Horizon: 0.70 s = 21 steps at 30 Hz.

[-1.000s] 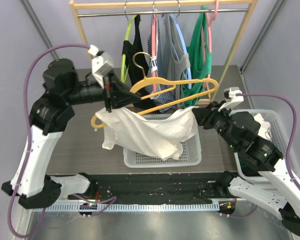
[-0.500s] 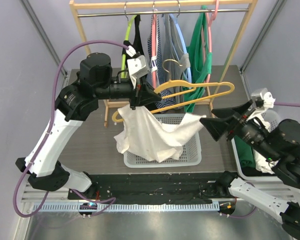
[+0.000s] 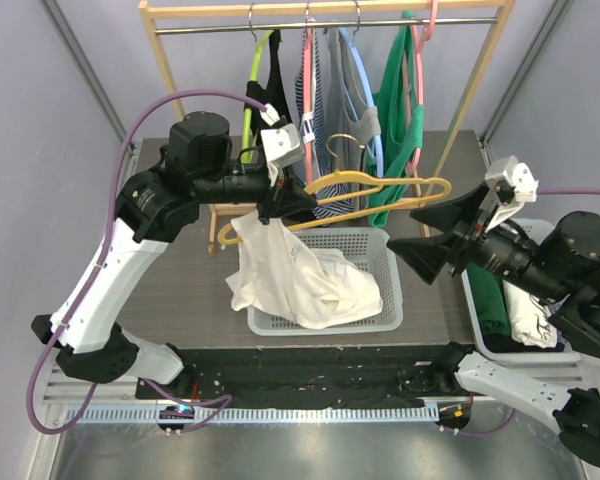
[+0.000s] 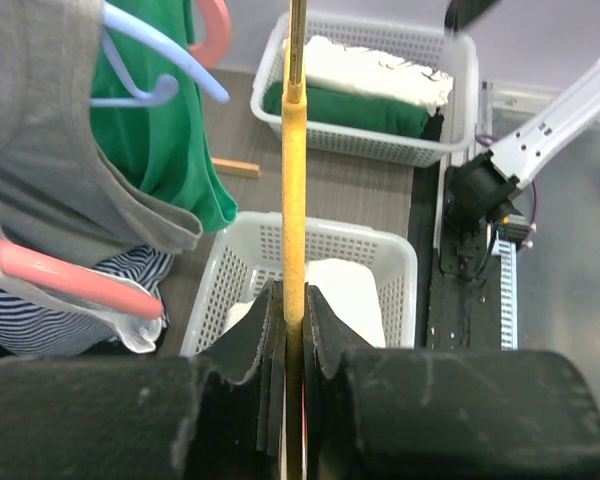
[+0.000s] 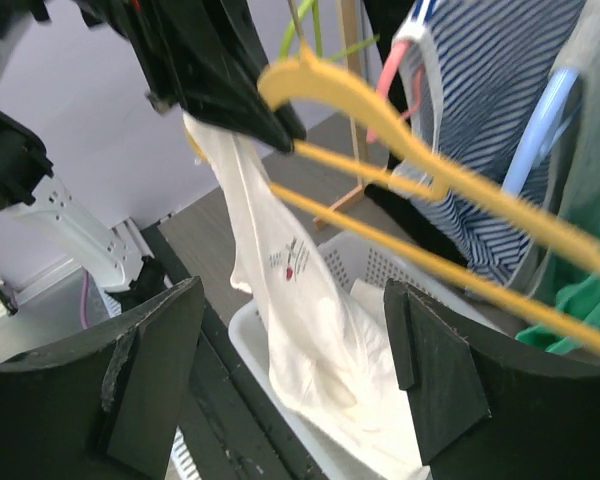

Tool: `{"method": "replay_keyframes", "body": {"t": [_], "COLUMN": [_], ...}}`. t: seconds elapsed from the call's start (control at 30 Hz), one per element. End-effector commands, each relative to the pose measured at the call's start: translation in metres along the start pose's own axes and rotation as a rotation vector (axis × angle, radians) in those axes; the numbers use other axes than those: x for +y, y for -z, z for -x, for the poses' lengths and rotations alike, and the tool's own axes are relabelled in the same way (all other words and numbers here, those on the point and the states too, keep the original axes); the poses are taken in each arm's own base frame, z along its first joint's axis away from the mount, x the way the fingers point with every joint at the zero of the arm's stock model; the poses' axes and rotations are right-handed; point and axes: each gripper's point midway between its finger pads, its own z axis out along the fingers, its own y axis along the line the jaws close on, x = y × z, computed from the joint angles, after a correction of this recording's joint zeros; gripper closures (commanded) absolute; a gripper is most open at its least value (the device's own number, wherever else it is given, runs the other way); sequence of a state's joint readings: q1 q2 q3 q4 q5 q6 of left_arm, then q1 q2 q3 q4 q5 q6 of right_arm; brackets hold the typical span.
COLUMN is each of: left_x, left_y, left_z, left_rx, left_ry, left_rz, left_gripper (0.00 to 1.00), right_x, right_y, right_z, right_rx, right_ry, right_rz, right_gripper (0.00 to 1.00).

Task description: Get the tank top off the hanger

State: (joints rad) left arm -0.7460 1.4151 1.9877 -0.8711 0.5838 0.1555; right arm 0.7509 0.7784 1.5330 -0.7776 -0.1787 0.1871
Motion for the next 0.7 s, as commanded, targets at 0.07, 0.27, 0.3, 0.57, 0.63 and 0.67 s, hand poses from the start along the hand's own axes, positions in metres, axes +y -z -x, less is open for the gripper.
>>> {"method": "replay_keyframes", "body": {"t": [0.07, 0.27, 0.3, 0.57, 0.63, 0.67], "left_x": [-0.026, -0.037, -0.038, -0.051, -0.055, -0.057], "left_y": [0.015, 0.022, 0.023, 0.033, 0.035, 0.036], "left_z": [-0.014, -0.027, -0.027, -0.028, -0.029, -0.03], "left_rx": [0.019, 0.043, 0.042, 0.038, 0.033, 0.034], "left_ry": [-0.04, -0.055, -0.059, -0.093, -0.098, -0.097], "left_rz": [-0.086, -0.125, -0.128, -0.173, -0.19, -0.198], "left_gripper": [1.0, 1.0, 1.0, 1.0, 1.0, 1.0], "right_x": [0.011, 0.005, 0.003, 0.0, 0.004, 0.006], "right_y": [0.007, -0.041, -0.048, -0.06, -0.058, -0.059], "right_z": [0.078, 0.045, 0.037, 0.016, 0.016, 0.015], "right_rx": [-0.174, -0.005, 0.025, 0.097, 0.093, 0.096], "right_ry": [0.195, 0.274, 0.278, 0.308, 0.309, 0.309], "right_rz": [0.021, 0.08, 0.086, 0.113, 0.136, 0.15], "right_gripper": [0.2, 0.24, 0.26, 0.35, 0.35, 0.35]}}
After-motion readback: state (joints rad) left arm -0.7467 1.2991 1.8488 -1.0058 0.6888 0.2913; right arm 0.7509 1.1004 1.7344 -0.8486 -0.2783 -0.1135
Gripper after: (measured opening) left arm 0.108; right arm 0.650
